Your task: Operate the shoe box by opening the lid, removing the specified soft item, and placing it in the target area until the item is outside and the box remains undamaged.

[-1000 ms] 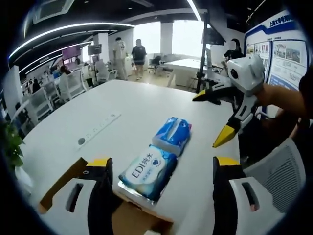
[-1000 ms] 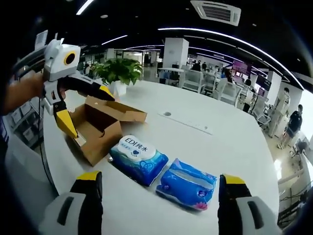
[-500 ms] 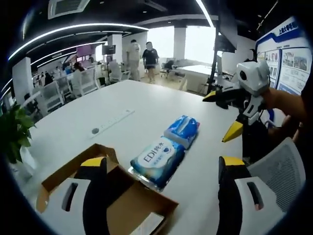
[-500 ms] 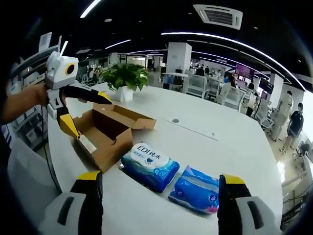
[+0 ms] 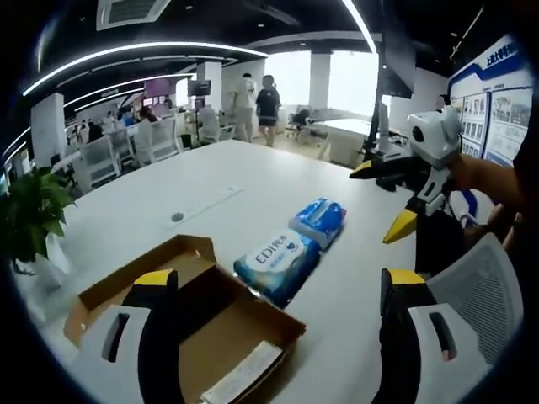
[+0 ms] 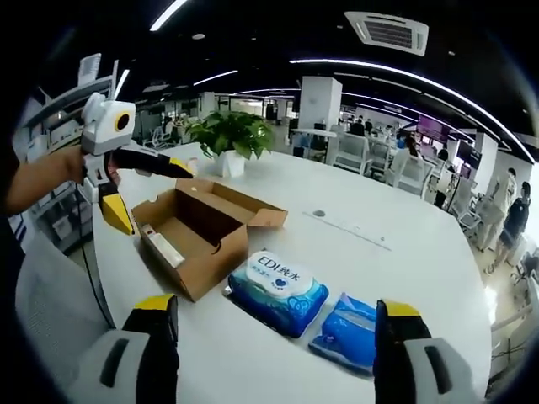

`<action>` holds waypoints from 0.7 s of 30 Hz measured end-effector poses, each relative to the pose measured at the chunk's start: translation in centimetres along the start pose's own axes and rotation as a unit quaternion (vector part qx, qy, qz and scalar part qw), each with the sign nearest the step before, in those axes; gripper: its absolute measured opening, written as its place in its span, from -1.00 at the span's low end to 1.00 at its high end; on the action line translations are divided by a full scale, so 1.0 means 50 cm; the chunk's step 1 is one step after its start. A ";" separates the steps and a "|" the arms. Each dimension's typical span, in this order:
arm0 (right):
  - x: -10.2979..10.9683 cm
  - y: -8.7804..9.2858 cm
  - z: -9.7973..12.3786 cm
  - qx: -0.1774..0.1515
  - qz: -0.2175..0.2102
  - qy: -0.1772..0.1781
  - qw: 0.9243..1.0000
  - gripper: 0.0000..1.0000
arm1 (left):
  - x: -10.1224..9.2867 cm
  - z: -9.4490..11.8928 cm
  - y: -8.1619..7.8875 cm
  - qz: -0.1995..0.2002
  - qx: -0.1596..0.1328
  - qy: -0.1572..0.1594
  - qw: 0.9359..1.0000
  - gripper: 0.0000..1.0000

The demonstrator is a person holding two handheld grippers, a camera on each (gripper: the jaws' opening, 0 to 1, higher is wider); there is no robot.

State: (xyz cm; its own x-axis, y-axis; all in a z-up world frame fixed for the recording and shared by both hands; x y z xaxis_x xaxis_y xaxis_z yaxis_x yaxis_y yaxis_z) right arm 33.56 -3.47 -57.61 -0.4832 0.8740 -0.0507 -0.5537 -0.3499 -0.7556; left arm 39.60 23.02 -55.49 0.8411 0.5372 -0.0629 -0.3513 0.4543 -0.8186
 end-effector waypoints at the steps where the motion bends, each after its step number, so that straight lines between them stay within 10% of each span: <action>1: 0.005 -0.002 -0.002 0.001 0.001 -0.004 1.000 0.94 | 0.000 0.006 0.002 0.000 -0.003 -0.002 1.000 0.98; 21: 0.062 -0.049 -0.041 -0.011 0.049 -0.060 0.997 0.89 | 0.014 0.113 0.064 0.031 -0.028 -0.039 0.998 0.98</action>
State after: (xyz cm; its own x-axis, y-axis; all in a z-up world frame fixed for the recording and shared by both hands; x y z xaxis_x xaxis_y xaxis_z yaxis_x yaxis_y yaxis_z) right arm 34.82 0.82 -57.27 -0.6133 0.7884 -0.0476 -0.4851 -0.4236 -0.7650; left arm 36.74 28.89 -54.93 0.7829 0.6179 -0.0721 -0.3772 0.3794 -0.8449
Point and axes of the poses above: the point that each gripper's makers call its tool centre point, and the gripper's own axes: z roughly backward along the fingers, x roughly to its left, y roughly out of its underside, the point moved 9 cm from there along z, roughly backward along the fingers, and after that the axes turned 7 degrees about x, right-handed, at the moved point
